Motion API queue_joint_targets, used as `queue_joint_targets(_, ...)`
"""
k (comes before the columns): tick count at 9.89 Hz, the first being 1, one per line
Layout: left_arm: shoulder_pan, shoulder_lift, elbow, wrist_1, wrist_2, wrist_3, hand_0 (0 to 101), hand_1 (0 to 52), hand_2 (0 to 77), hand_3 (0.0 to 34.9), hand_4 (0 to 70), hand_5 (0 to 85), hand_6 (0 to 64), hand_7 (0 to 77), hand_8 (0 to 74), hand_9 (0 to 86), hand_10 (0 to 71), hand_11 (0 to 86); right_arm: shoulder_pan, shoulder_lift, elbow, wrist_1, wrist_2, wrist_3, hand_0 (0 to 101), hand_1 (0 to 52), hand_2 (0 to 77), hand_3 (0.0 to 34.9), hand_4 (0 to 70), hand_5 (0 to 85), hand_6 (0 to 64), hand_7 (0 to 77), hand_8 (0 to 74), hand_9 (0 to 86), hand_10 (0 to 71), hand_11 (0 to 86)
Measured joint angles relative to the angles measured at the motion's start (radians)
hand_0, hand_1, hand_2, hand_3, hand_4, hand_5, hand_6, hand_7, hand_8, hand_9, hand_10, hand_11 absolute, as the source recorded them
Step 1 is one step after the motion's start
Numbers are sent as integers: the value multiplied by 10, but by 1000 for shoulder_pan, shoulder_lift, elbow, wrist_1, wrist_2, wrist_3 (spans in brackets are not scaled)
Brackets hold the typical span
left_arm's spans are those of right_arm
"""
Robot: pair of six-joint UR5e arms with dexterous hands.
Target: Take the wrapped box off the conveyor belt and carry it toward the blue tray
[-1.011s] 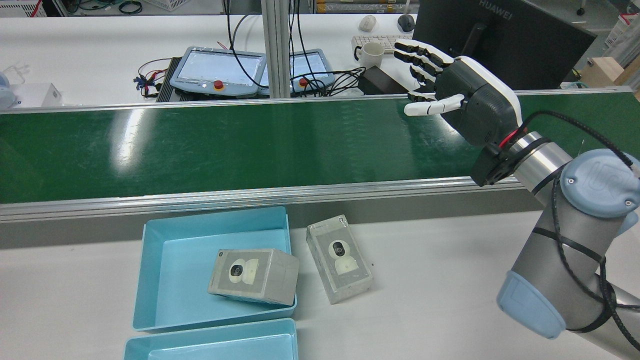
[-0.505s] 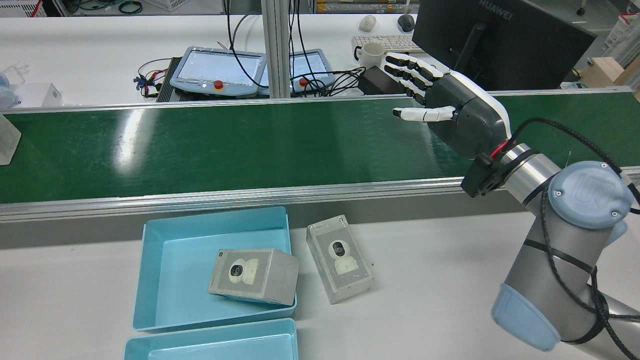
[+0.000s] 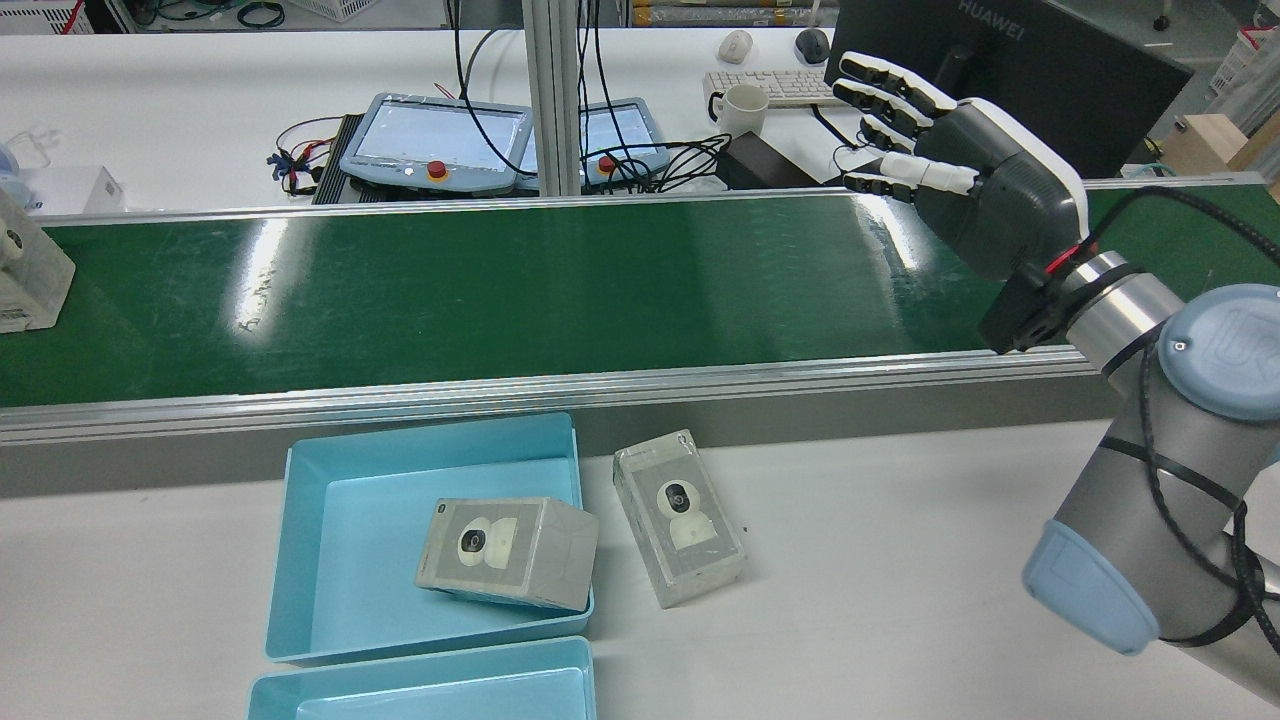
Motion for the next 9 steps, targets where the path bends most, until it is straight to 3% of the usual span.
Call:
queue_joint_targets(2,0,0,0,0,0,0,0,0,11,0,0,5,0,5,5,0,5,0,10,-14,-4,0,-1,4,380,60,87,301,104,142,0,109,0,16,54,87)
queue_joint_targets(3,0,0,0,0,0,0,0,0,5,0,0,5,0,5,0,0,0,0,10,-12,-7,0,-2,5,377,60,98,301,136,164,0,136,0,16,54,76)
queue_joint_targets(9,0,0,0,0,0,0,0,0,11,0,0,5,0,5,0,5,0,0,-21,29,-24,0,-15,4,378,60,125,302,169,218,0,153,0,16,65,93)
